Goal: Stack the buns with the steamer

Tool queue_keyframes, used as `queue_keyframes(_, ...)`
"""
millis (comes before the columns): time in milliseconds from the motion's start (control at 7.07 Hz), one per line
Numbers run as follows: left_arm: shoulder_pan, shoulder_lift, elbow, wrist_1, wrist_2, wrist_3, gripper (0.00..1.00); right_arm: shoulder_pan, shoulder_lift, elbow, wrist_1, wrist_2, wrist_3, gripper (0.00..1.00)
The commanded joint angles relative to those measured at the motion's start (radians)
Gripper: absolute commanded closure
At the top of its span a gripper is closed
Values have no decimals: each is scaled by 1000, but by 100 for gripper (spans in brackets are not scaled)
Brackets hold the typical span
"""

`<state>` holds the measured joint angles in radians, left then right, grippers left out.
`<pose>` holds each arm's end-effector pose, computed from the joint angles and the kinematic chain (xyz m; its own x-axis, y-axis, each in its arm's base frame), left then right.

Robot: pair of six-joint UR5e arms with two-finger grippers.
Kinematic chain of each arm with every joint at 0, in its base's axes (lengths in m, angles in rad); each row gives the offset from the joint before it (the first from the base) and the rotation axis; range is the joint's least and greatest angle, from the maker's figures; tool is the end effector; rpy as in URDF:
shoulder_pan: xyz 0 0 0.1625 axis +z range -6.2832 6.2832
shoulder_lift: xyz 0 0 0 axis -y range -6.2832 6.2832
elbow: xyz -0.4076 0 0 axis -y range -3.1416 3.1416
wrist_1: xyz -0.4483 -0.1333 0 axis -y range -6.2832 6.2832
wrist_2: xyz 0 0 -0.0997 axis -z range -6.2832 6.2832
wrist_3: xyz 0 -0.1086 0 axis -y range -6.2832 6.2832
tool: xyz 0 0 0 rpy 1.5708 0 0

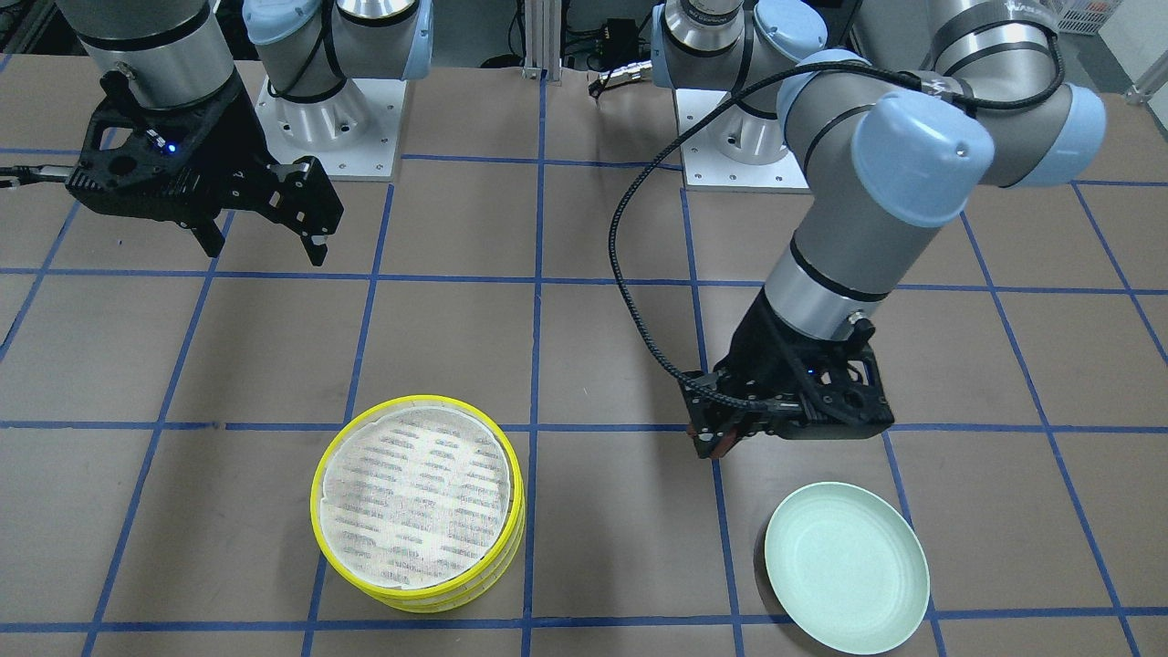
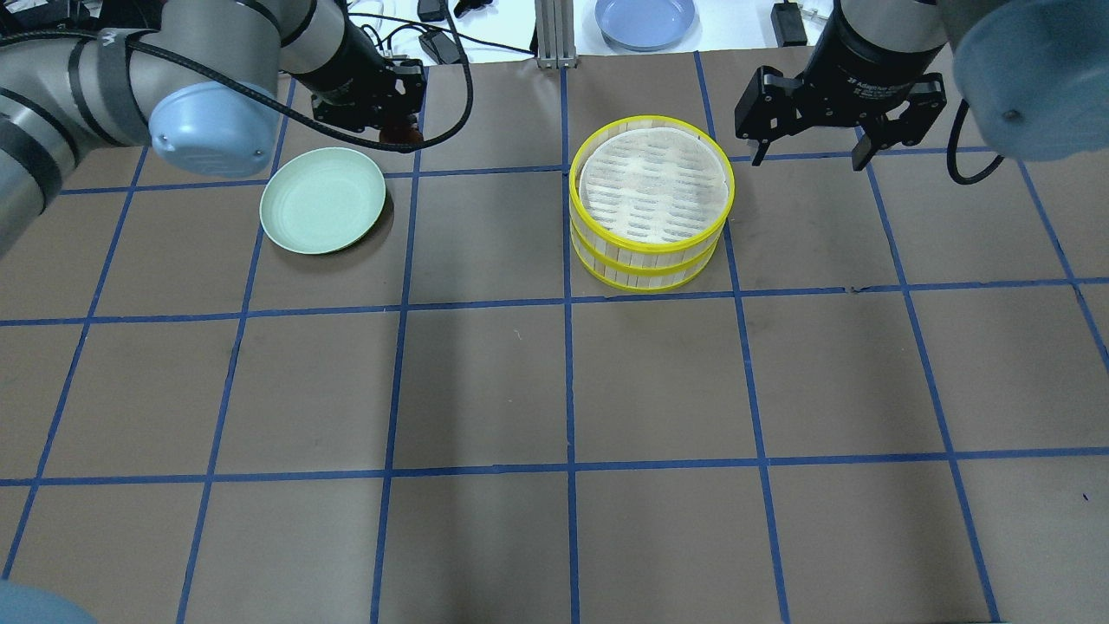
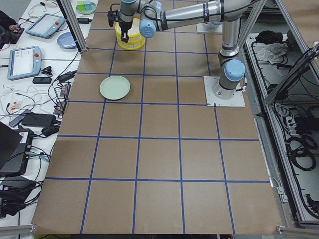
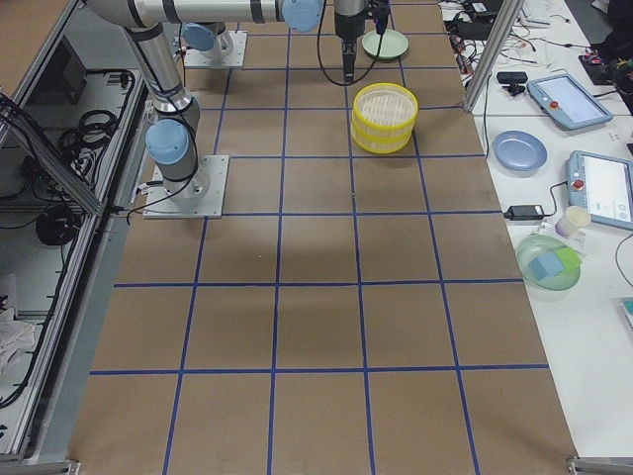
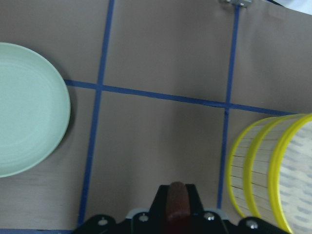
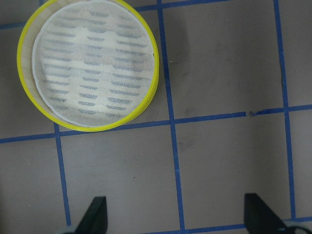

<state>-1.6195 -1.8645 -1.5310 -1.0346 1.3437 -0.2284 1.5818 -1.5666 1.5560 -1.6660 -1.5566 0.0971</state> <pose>-0.1905 -0.6687 0.3662 -0.9555 -0.1100 0.2737 -0.1741 0.9593 -0.2224 0.1410 -0.5591 0.4774 -0.9962 0.0840 -0.0243 0.0860 0.9909 -0.1037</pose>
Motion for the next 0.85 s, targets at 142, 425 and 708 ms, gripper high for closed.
queue_keyframes(142,-63,-73,-9,205,-203,-197,100,3,-30,1,38,9,-43,0)
queue_keyframes(425,-132,-161,-9,348,-213,-276,100,-2,-29,1,23,3,-45,0)
queue_keyframes(708,-187,-244,-8,462,-216,-395,100,-2,-23,1,15,4,-43,0)
